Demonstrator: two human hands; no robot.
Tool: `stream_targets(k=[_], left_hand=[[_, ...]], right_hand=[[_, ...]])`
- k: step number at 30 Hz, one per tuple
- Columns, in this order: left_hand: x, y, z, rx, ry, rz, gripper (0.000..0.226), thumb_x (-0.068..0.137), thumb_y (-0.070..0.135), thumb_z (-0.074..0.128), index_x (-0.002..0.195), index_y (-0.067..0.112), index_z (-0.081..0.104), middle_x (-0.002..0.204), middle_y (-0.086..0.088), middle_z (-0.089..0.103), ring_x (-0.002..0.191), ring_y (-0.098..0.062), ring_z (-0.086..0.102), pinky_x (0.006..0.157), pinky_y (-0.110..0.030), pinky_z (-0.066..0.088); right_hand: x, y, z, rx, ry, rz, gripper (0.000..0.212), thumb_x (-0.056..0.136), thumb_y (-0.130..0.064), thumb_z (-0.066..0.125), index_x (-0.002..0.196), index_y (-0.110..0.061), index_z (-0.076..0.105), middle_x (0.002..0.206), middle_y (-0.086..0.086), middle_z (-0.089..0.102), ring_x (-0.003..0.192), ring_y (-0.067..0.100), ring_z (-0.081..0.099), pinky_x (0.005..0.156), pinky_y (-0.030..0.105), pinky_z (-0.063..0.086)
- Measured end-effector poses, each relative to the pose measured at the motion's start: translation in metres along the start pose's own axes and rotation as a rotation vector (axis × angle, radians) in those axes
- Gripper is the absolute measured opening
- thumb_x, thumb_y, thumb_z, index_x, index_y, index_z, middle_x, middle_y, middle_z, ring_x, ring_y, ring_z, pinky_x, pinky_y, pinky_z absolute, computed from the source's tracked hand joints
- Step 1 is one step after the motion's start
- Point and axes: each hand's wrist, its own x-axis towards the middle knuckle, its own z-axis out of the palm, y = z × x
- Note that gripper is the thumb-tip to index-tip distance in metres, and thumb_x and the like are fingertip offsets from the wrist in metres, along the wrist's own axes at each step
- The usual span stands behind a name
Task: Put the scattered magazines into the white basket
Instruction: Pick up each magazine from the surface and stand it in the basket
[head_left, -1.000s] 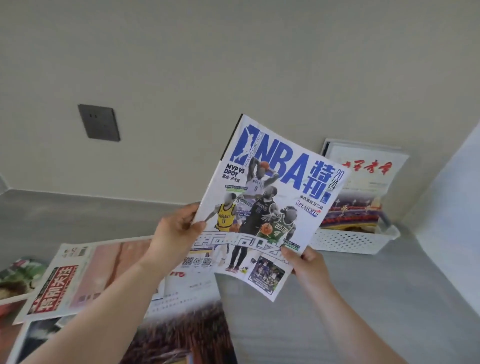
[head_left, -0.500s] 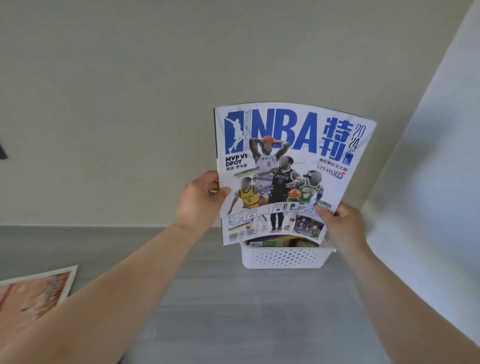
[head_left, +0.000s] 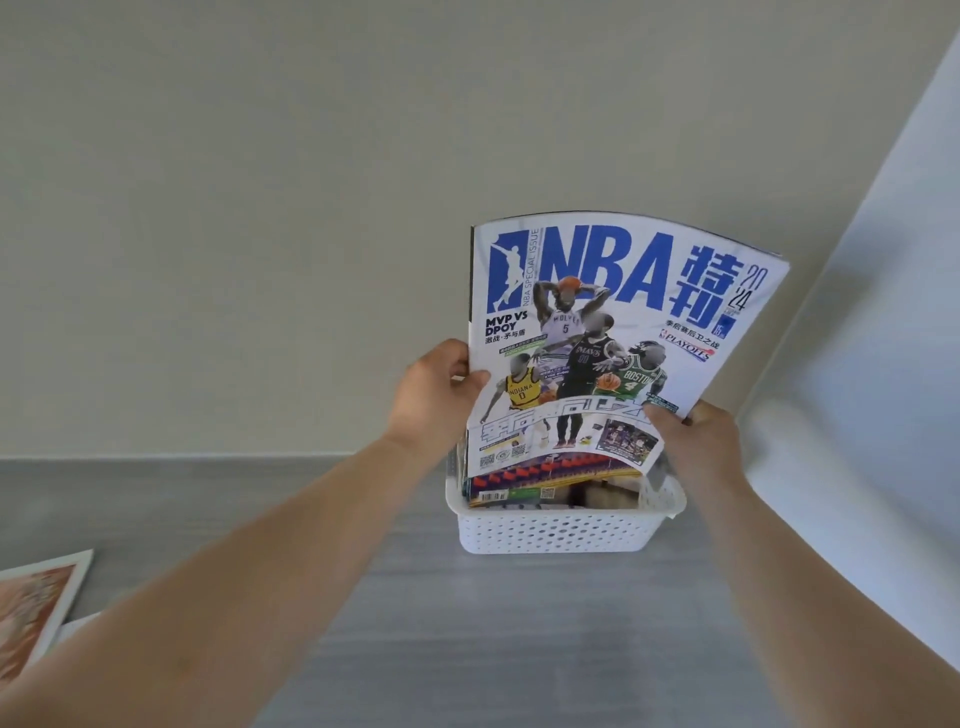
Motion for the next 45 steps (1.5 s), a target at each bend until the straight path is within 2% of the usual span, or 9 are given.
stream_targets(k=[4,7,18,22,25,31,37,41,45], left_hand=[[0.005,-0.015,0.012,0.016,-0.014,-0.074,0.003,0.086,0.013,0.053,0.088,0.015,0.055,0.087,0.003,0.059,0.066,-0.007,0.055,0.056,-0.016,0.041],[0.004,-0.032,0.02,0.062,-0.008,-0.156,0.014,0.086,0.011,0.052,0.098,0.007,0.058,0.088,0.0,0.058,0.08,-0.016,0.055,0.07,-0.024,0.043],[0.015,-0.05,0.035,0.2,-0.019,-0.185,0.008,0.082,0.014,0.055,0.076,0.019,0.057,0.078,-0.001,0.062,0.074,-0.022,0.059,0.061,-0.027,0.046],[0.018,-0.055,0.036,0.212,0.06,-0.132,0.033,0.08,0.016,0.061,0.112,0.013,0.052,0.108,-0.006,0.061,0.089,-0.017,0.054,0.072,-0.026,0.042],[0.02,-0.053,0.041,0.061,-0.007,-0.134,0.067,0.08,0.012,0.061,0.137,0.018,0.026,0.134,-0.001,0.045,0.114,-0.018,0.049,0.089,-0.028,0.045],[0.038,-0.047,0.055,-0.265,-0.09,-0.146,0.053,0.076,0.001,0.063,0.108,0.03,0.032,0.093,0.008,0.056,0.072,0.005,0.057,0.043,-0.001,0.042],[0.049,-0.053,0.059,-0.162,-0.033,-0.178,0.057,0.078,0.022,0.065,0.126,0.014,0.034,0.119,-0.004,0.049,0.072,0.002,0.046,0.042,-0.007,0.04],[0.048,-0.054,0.062,-0.19,0.002,-0.162,0.051,0.079,0.021,0.064,0.121,0.012,0.036,0.079,0.017,0.05,0.06,0.006,0.051,0.037,0.002,0.034],[0.053,-0.057,0.065,-0.258,0.036,-0.197,0.054,0.077,0.022,0.066,0.121,0.015,0.035,0.081,0.022,0.047,0.071,0.006,0.047,0.04,0.001,0.036]], right_hand=[[0.004,0.016,0.005,-0.064,-0.082,0.041,0.022,0.083,-0.016,0.061,0.099,-0.001,0.066,0.084,0.015,0.07,0.056,0.011,0.058,0.053,0.014,0.044],[0.001,0.028,0.014,-0.131,-0.129,0.063,0.025,0.084,-0.015,0.06,0.102,0.001,0.065,0.1,0.02,0.069,0.078,0.03,0.063,0.065,0.023,0.042],[0.013,0.04,0.03,-0.15,-0.067,0.124,0.027,0.083,-0.002,0.052,0.109,-0.003,0.057,0.109,0.018,0.066,0.079,0.023,0.053,0.063,0.026,0.039],[0.016,0.034,0.03,0.014,-0.011,0.063,0.045,0.084,0.005,0.046,0.128,-0.005,0.041,0.127,0.013,0.053,0.089,0.012,0.048,0.056,0.002,0.038],[0.022,0.034,0.031,0.144,-0.084,0.148,0.064,0.086,0.002,0.046,0.141,-0.012,0.017,0.146,0.008,0.032,0.125,0.017,0.037,0.089,0.013,0.029],[0.039,0.035,0.038,0.245,-0.216,0.277,0.054,0.081,0.007,0.044,0.13,-0.013,0.034,0.129,0.012,0.052,0.107,0.028,0.054,0.096,0.044,0.044],[0.046,0.029,0.05,0.29,-0.169,0.299,0.045,0.078,0.004,0.047,0.12,-0.013,0.041,0.101,0.003,0.058,0.077,0.012,0.054,0.069,0.029,0.047],[0.044,0.031,0.049,0.339,-0.137,0.216,0.047,0.077,0.006,0.047,0.117,-0.019,0.041,0.092,-0.005,0.059,0.081,0.01,0.056,0.07,0.03,0.05],[0.043,0.035,0.053,0.4,-0.148,0.195,0.05,0.077,0.006,0.046,0.12,-0.019,0.037,0.099,-0.003,0.057,0.092,0.014,0.056,0.085,0.038,0.047]])
